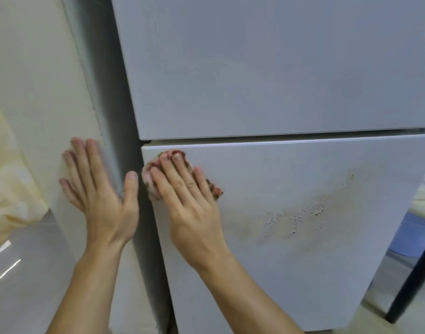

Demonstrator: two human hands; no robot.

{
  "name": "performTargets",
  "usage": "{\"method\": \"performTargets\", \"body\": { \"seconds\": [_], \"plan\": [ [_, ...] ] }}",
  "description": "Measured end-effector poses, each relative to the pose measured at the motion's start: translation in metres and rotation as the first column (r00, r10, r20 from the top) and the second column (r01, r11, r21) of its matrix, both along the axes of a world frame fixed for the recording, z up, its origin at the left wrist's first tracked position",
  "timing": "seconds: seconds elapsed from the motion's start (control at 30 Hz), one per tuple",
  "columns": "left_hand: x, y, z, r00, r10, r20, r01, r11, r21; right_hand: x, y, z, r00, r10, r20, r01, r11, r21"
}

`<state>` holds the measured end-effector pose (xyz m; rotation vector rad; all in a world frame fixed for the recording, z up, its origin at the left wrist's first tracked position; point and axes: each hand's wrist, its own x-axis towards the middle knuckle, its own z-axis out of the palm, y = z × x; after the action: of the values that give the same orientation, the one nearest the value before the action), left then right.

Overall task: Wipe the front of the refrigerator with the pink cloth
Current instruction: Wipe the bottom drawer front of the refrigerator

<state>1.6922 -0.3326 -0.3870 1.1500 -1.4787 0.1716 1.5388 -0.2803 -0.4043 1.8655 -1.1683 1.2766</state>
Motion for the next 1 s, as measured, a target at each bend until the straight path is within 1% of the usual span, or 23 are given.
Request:
{"method": "performTargets", "body": {
  "seconds": [0.13, 0.23, 0.3, 0.4, 0.47, 0.57, 0.63, 0.7, 0.77, 0.83, 0.9, 1.0],
  "plan": [
    [-0.008, 0.004, -0.004, 1.0, 0.016, 0.015, -0.016, 1.0, -0.026, -0.03, 0.003, 0.014, 0.978, -0.088, 0.191, 0.109, 0.989, -0.103],
    [-0.006, 0.001, -0.006, 1.0, 0.015, 0.027, -0.014, 0.999, -0.044, -0.028, 0.0, 0.016, 0.959, -0.049, 0.281, 0.1, 0.98, -0.17],
    [0.001, -0.001, -0.008, 0.999, 0.016, 0.03, -0.014, 0.998, -0.059, -0.013, -0.006, 0.007, 0.957, -0.014, 0.29, 0.07, 0.98, -0.184],
    [0.006, -0.004, -0.012, 0.998, 0.017, 0.058, -0.012, 0.996, -0.09, 0.0, -0.016, -0.013, 0.981, -0.011, 0.192, 0.055, 0.974, -0.222],
    [0.005, -0.006, -0.013, 0.998, 0.015, 0.062, -0.01, 0.996, -0.093, 0.0, -0.018, -0.034, 0.995, -0.002, 0.097, 0.022, 0.978, -0.209],
    [0.004, -0.006, -0.013, 0.999, 0.011, 0.052, -0.006, 0.996, -0.094, -0.008, -0.008, -0.091, 0.993, 0.039, -0.113, -0.047, 0.996, -0.073],
    [0.004, -0.005, -0.013, 0.999, 0.006, 0.044, -0.002, 0.996, -0.087, -0.023, 0.0, -0.133, 0.959, 0.073, -0.275, -0.064, 0.997, 0.041],
    [0.005, -0.004, -0.013, 0.999, 0.003, 0.046, 0.0, 0.997, -0.079, -0.037, 0.006, -0.154, 0.924, 0.11, -0.366, -0.07, 0.99, 0.12],
    [0.006, -0.003, -0.012, 0.999, 0.008, 0.054, -0.003, 0.997, -0.083, -0.042, 0.009, -0.149, 0.905, 0.139, -0.402, -0.085, 0.985, 0.149],
    [0.006, -0.002, -0.012, 0.998, 0.003, 0.056, 0.001, 0.997, -0.077, -0.039, 0.008, -0.125, 0.922, 0.175, -0.345, -0.143, 0.983, 0.119],
    [0.006, -0.003, -0.012, 0.998, -0.006, 0.061, 0.011, 0.996, -0.089, -0.034, 0.004, -0.082, 0.963, 0.177, -0.201, -0.18, 0.984, 0.004],
    [0.008, -0.004, -0.013, 0.998, 0.002, 0.069, 0.005, 0.995, -0.102, -0.021, -0.012, -0.007, 0.991, 0.137, -0.007, -0.136, 0.975, -0.174]
  ]
}}
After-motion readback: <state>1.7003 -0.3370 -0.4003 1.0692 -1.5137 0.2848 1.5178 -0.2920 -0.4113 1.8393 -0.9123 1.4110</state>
